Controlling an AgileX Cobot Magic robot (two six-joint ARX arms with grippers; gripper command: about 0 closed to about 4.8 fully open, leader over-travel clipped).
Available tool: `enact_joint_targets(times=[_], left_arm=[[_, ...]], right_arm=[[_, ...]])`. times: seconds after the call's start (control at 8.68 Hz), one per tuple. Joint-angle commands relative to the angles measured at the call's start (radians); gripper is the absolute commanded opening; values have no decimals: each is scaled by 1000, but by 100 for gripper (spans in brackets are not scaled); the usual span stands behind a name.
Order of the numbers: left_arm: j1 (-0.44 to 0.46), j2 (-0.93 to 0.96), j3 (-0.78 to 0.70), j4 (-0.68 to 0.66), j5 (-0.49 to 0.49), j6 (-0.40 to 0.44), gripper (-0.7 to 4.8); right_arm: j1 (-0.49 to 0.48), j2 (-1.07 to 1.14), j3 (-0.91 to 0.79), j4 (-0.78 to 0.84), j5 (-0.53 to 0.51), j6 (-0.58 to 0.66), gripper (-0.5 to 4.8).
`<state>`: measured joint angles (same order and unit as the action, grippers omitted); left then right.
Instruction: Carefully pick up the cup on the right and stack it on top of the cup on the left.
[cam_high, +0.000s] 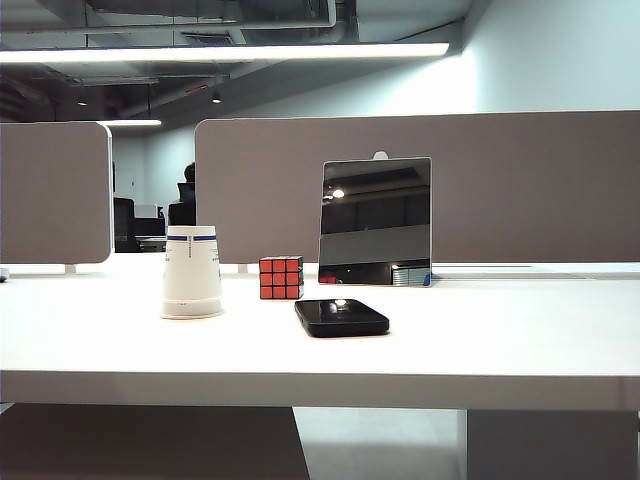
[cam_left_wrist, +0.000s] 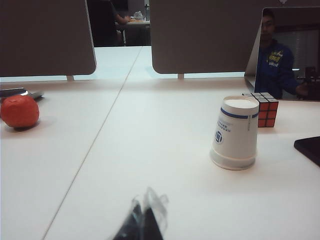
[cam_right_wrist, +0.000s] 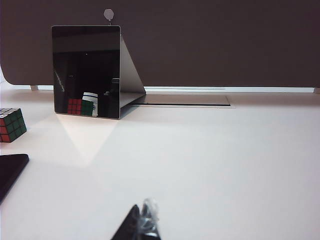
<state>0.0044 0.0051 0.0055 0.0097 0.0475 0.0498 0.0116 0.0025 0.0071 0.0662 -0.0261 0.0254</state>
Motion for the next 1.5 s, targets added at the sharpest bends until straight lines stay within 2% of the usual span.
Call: enact_joint_targets(times=[0.12, 1.5], left_arm=[[0, 0, 2, 32, 0, -35, -6], [0, 0, 2, 29, 0, -35, -6]], right_arm=[[-1, -2, -4, 20, -107, -2, -6], [-1, -2, -4, 20, -107, -2, -6]])
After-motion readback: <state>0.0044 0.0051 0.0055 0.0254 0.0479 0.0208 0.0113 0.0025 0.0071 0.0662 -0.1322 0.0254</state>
